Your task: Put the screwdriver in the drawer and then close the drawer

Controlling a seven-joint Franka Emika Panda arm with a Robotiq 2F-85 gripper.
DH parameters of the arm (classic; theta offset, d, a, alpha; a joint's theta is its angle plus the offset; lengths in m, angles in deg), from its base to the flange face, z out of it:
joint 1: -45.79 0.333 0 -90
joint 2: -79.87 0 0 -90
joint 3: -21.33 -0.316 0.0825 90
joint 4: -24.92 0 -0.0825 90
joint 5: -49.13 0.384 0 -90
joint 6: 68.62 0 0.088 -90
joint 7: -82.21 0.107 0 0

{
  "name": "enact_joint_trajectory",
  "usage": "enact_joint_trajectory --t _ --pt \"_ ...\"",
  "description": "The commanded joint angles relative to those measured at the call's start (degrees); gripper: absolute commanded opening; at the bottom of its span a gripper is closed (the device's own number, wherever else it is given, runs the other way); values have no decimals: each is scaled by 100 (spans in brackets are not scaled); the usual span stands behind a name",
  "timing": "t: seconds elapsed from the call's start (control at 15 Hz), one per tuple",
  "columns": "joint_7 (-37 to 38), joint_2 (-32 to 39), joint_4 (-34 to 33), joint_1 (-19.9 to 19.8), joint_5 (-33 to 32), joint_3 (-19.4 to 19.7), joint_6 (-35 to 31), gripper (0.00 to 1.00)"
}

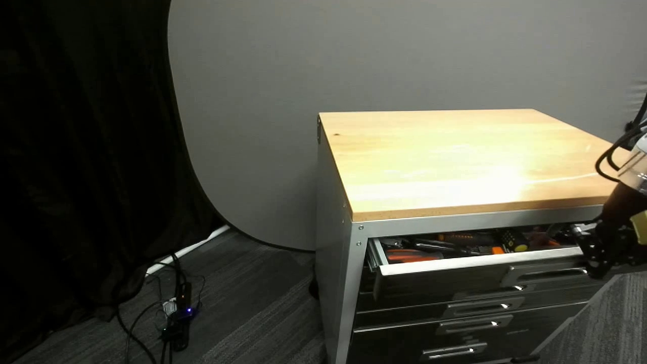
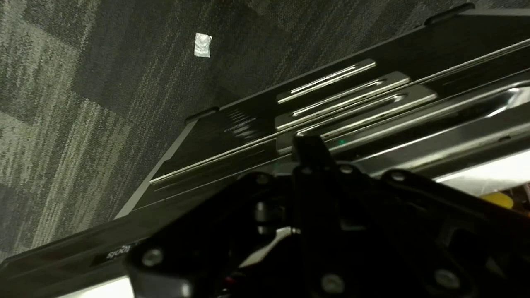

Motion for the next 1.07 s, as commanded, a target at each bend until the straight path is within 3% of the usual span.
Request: enact_joint_trajectory --t 0.0,0.4,1.0 --pt "158 513 -479 249 -57 226 -305 5" --pt "178 768 -823 498 -24 420 -604 5" --pt "15 675 -765 412 220 406 -911 6"
